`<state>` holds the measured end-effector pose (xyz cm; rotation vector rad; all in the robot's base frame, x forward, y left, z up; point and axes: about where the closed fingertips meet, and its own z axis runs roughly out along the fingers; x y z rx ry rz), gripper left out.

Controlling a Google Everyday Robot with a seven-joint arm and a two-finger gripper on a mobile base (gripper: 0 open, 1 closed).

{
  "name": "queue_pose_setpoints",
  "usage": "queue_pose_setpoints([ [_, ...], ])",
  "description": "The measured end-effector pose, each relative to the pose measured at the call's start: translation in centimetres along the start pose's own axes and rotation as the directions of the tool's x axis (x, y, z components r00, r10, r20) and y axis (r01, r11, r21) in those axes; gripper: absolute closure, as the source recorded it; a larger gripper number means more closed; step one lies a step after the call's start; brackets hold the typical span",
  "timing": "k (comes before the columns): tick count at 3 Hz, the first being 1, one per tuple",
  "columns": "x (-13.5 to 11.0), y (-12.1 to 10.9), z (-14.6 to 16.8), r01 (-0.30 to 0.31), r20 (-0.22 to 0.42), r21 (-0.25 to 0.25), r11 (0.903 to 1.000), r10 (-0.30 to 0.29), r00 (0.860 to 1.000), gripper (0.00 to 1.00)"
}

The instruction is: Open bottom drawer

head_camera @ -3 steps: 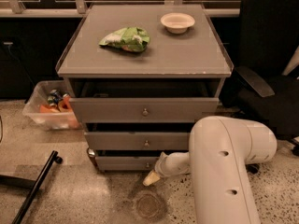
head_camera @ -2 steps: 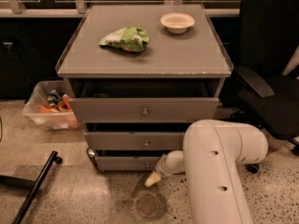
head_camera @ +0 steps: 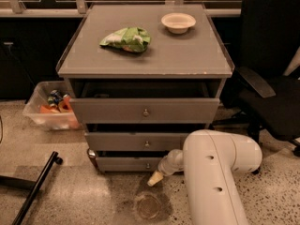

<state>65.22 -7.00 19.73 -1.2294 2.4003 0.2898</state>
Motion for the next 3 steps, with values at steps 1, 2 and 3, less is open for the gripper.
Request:
queue_pose_setpoints([
  [1, -0.1, -0.8, 0.7, 0.051, 0.062, 0.027, 0.9984, -0.052, 0.997, 0.00],
  [2, -0.8, -0.8, 0.2, 0.114, 0.155, 0.084, 0.9899, -0.126, 0.980, 0.00],
  [3, -1.3, -0.6, 0.6, 0.152, 0.206, 0.102, 0.9832, -0.170, 0.964, 0.00],
])
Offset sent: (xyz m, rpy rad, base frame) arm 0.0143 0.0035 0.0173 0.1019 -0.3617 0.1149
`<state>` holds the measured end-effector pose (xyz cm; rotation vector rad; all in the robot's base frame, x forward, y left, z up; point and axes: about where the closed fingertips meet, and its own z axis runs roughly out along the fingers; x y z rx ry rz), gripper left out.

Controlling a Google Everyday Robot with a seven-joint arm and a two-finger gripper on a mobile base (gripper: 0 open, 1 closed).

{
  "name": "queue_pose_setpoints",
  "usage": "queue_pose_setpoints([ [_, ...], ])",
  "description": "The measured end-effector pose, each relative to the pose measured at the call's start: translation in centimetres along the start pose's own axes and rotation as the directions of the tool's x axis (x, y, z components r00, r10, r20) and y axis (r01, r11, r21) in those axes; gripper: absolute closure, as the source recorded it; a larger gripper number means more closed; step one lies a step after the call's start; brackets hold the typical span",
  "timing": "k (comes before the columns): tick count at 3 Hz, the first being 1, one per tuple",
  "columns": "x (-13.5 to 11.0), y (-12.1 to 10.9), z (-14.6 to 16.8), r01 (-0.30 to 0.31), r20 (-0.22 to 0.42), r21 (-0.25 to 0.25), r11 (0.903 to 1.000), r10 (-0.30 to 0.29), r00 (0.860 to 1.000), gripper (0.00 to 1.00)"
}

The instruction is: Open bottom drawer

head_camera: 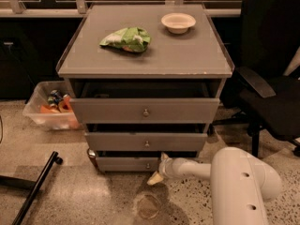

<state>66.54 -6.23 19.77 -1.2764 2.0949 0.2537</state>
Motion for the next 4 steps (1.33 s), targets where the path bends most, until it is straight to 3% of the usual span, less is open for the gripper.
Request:
queue_pose_setpoints([
  [3, 0.5, -0.5, 4.7, 0.034, 0.023, -0.073, 0.9967, -0.033, 0.999, 0.00],
  [4, 0.4, -0.5, 4.6, 0.034, 0.023, -0.073, 0.9967, -0.033, 0.999, 0.19],
])
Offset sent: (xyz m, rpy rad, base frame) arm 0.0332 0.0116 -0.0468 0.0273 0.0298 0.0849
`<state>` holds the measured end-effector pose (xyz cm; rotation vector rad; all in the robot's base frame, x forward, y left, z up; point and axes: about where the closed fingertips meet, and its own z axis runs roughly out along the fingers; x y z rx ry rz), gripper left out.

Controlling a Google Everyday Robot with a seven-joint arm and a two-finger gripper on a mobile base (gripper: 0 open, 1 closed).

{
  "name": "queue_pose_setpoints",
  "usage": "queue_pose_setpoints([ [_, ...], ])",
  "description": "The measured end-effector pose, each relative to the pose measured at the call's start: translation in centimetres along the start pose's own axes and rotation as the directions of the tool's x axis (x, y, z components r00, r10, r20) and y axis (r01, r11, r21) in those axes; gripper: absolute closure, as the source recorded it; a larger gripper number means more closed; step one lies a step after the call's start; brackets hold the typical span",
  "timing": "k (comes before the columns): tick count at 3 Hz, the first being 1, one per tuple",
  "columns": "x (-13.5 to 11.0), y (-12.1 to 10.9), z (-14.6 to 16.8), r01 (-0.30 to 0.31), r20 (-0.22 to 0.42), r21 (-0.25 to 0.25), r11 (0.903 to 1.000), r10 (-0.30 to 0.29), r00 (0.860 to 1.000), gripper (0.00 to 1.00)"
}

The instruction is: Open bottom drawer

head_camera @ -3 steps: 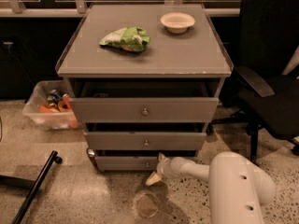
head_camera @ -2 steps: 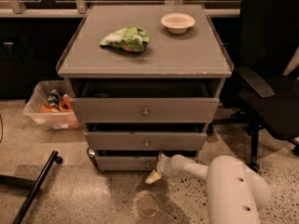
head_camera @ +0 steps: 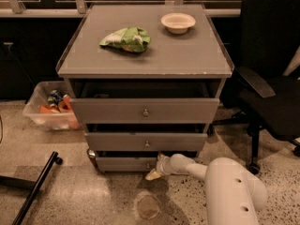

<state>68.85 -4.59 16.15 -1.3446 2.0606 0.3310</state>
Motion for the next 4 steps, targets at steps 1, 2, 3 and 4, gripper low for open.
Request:
queue_pose_setpoints([
  [1, 0.1, -0.2, -0.2, 0.000, 0.004, -0.002, 1.0000, 0.000, 1.000, 0.42],
  [2, -0.2, -0.3, -0.6, 0.000, 0.004, -0.002, 1.0000, 0.000, 1.000, 0.65],
  [3, -0.5, -0.4, -1.1, 0.001, 0.005, -0.002, 1.0000, -0.001, 1.000, 0.89],
  [4, 0.2, -0.3, -2.1, 0.002, 0.005, 0.016, 0.9999, -0.002, 1.000, 1.00],
])
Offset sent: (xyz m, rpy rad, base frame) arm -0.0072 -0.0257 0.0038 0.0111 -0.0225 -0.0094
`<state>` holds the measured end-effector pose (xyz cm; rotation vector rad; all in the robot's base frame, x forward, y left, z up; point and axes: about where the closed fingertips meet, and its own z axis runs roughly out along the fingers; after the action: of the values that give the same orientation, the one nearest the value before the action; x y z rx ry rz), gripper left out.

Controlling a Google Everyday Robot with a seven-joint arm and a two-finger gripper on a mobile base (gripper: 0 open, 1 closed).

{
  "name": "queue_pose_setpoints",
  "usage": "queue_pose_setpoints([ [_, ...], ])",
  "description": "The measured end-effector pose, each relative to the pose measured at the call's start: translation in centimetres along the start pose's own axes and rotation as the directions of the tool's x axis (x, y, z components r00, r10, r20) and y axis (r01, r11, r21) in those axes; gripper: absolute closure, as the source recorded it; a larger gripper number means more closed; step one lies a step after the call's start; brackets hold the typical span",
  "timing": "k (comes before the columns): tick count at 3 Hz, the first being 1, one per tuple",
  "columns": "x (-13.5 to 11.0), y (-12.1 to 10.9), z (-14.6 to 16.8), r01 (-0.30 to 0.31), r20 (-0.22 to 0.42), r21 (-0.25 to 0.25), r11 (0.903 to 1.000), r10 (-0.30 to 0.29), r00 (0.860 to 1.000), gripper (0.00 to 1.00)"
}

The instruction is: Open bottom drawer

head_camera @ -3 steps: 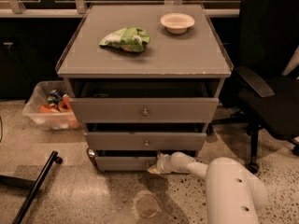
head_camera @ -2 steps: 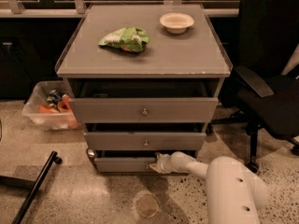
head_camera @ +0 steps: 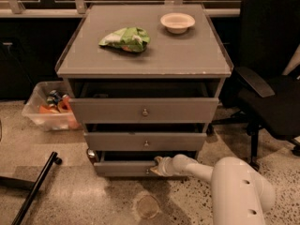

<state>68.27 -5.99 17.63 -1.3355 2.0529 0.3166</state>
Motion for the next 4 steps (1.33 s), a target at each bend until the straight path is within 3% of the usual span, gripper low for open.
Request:
queue_pose_setpoints([
  [1, -0.1, 0.0, -0.2, 0.000, 0.000, 0.000, 1.0000, 0.000, 1.000, 1.00],
  [2, 0.8, 1.5, -1.0, -0.001, -0.018, -0.020, 0.9998, 0.000, 1.000, 1.00],
  [3, 0.6, 1.5, -1.2, 0.000, -0.018, -0.021, 0.9998, 0.000, 1.000, 0.81],
  [4, 1.9, 4.5, -1.6, 0.009, -0.068, -0.102, 0.9948, -0.016, 0.998, 0.58],
])
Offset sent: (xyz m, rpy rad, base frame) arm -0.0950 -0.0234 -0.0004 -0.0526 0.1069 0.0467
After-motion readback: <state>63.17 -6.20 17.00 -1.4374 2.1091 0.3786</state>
